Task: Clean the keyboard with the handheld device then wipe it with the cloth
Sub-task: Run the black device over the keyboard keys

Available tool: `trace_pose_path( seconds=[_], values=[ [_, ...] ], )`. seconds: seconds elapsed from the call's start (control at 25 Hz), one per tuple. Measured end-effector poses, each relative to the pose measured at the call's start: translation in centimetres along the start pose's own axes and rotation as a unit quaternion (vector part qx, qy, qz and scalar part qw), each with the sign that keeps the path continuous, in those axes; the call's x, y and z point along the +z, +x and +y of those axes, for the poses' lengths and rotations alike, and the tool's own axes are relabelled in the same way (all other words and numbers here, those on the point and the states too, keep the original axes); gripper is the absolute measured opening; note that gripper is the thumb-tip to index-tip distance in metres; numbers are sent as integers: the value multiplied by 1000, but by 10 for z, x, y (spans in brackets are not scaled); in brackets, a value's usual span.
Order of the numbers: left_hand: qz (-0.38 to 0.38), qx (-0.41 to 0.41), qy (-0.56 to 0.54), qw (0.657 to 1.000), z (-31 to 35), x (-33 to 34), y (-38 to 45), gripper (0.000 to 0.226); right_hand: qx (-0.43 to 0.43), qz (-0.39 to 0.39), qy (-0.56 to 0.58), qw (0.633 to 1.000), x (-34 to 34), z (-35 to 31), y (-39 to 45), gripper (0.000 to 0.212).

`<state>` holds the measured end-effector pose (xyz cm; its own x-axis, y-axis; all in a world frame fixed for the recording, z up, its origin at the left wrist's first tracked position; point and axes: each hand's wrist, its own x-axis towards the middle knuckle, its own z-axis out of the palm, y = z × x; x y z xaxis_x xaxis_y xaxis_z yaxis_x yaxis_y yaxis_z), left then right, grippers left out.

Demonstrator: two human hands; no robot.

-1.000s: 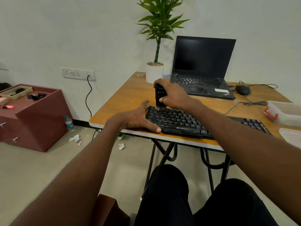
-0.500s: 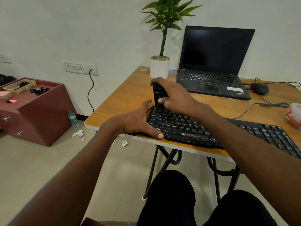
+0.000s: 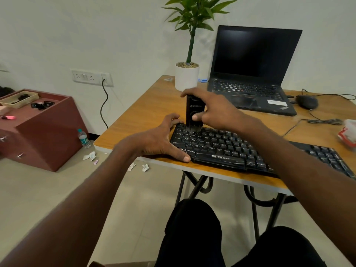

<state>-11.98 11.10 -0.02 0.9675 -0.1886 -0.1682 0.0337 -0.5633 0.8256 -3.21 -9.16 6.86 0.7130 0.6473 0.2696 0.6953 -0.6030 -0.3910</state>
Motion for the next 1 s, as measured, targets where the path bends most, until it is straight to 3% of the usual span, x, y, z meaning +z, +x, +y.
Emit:
trace_pose_path(
  seconds=[0.16, 0.24, 0.32, 0.4, 0.52, 0.72, 0.92, 1.0],
  values=[
    [-7, 2, 2, 1000, 1, 0, 0, 149, 14, 64, -4, 998, 5, 14, -8, 73],
    [-10, 2, 1, 1000, 2, 0, 0, 148, 11, 50, 47, 998, 7, 18, -8, 72],
    [-11, 0, 1, 1000, 3, 0, 0, 150, 22, 22, 11, 999, 4, 18, -6, 75],
    [-11, -5, 0, 1000, 4, -1, 0, 152, 22, 42, -24, 999, 1, 11, -5, 78],
    [-11, -2, 2, 1000, 2, 0, 0, 155, 11, 36, 17, 999, 1, 6, -10, 75],
    [-17, -7, 14, 1000, 4, -1, -1, 155, 78, 17, -127, 989, -14, 11, -10, 68],
    [-14, -9, 9, 1000, 6, 0, -2, 154, 33, 23, 13, 999, -2, 0, -10, 60],
    [-16, -7, 12, 1000, 7, 1, -3, 154, 46, 48, -7, 998, -2, 6, -12, 61]
  ],
)
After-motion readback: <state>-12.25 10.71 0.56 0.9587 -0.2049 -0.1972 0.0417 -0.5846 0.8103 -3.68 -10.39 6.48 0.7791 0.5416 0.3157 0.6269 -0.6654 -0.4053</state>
